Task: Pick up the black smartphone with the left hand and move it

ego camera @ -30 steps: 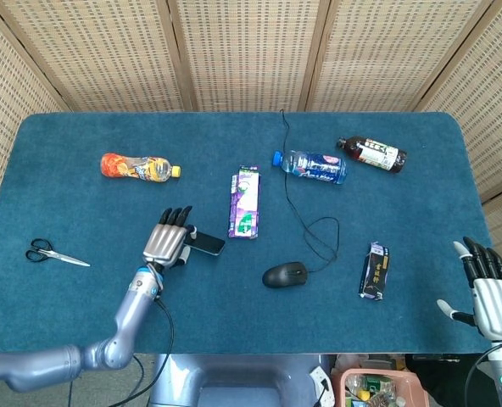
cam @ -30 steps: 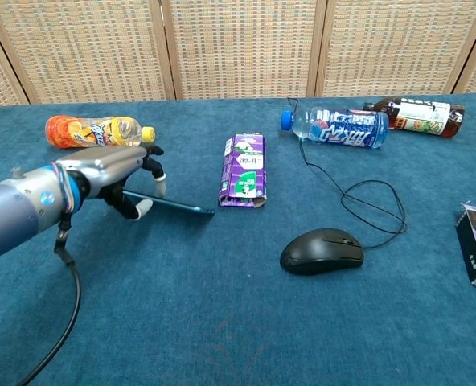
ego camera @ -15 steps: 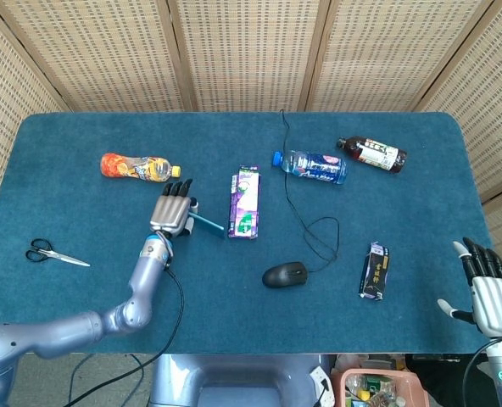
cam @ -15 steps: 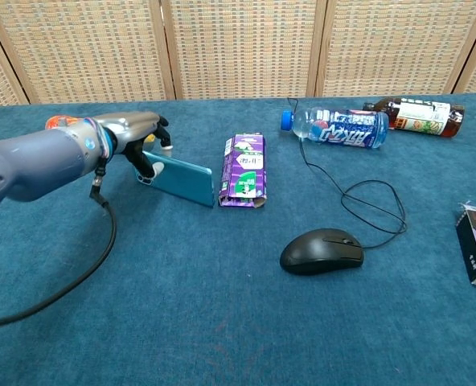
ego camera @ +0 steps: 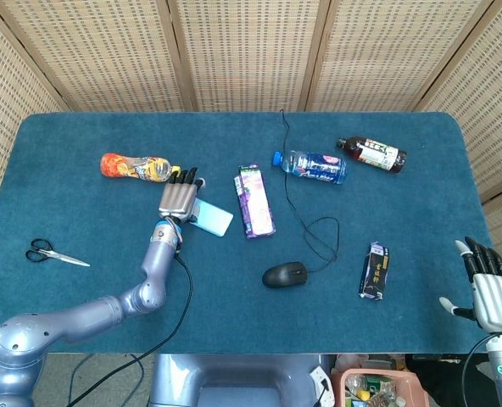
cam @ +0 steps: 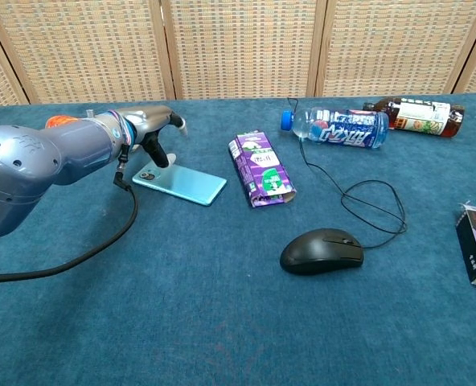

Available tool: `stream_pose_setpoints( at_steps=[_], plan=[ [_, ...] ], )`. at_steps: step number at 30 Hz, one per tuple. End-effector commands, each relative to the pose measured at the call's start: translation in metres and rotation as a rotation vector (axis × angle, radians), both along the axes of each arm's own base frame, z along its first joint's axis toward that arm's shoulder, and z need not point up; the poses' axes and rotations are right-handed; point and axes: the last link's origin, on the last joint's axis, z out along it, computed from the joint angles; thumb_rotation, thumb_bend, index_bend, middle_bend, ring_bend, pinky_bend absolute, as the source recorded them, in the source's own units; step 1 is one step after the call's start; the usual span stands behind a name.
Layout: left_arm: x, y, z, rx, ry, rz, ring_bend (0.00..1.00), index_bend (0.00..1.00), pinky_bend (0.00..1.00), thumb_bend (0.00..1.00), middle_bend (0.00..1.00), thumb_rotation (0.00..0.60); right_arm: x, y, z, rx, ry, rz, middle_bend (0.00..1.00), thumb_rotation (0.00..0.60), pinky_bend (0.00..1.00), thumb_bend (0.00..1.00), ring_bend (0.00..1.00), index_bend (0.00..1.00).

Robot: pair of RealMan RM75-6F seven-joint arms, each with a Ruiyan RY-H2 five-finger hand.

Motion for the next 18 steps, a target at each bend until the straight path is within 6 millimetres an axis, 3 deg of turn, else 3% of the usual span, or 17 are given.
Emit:
stream_pose_setpoints(
  at_steps=[1, 5, 7, 12, 14, 18],
  plan=[
    [-0.004, -0.002, 0.003, -0.006, -0.006, -0.010, 0.00, 0.00, 0.00, 0.23, 0.00, 0.600, 0.000, 0.000, 0.000, 0.000, -0.001, 0.001, 0.00, 0.600, 0.00, 0.00, 0.00, 0.00],
    [-0.012, -0.007, 0.022, 0.014, -0.030, -0.041, 0.00, 0.00, 0.00, 0.04, 0.00, 0.600, 0.002, 0.001, 0.001, -0.004, -0.004, 0.009, 0.00, 0.600, 0.00, 0.00, 0.00, 0.00],
    [-0.026, -0.018, 0.054, 0.075, -0.023, -0.108, 0.00, 0.00, 0.00, 0.00, 0.00, 0.600, 0.004, 0.003, 0.002, -0.003, -0.007, 0.018, 0.00, 0.600, 0.00, 0.00, 0.00, 0.00],
    [-0.047, -0.043, 0.098, 0.141, -0.035, -0.194, 0.00, 0.00, 0.00, 0.00, 0.00, 0.600, 0.007, 0.005, 0.002, -0.003, -0.010, 0.030, 0.00, 0.600, 0.00, 0.00, 0.00, 0.00],
    [-0.066, -0.061, 0.124, 0.207, -0.037, -0.224, 0.00, 0.00, 0.00, 0.00, 0.00, 0.600, 0.010, 0.006, 0.003, -0.005, -0.015, 0.041, 0.00, 0.600, 0.00, 0.00, 0.00, 0.00],
    [-0.102, -0.095, 0.157, 0.282, -0.083, -0.214, 0.00, 0.00, 0.00, 0.00, 0.00, 0.600, 0.012, 0.009, 0.005, -0.010, -0.019, 0.050, 0.00, 0.600, 0.00, 0.00, 0.00, 0.00]
  ],
)
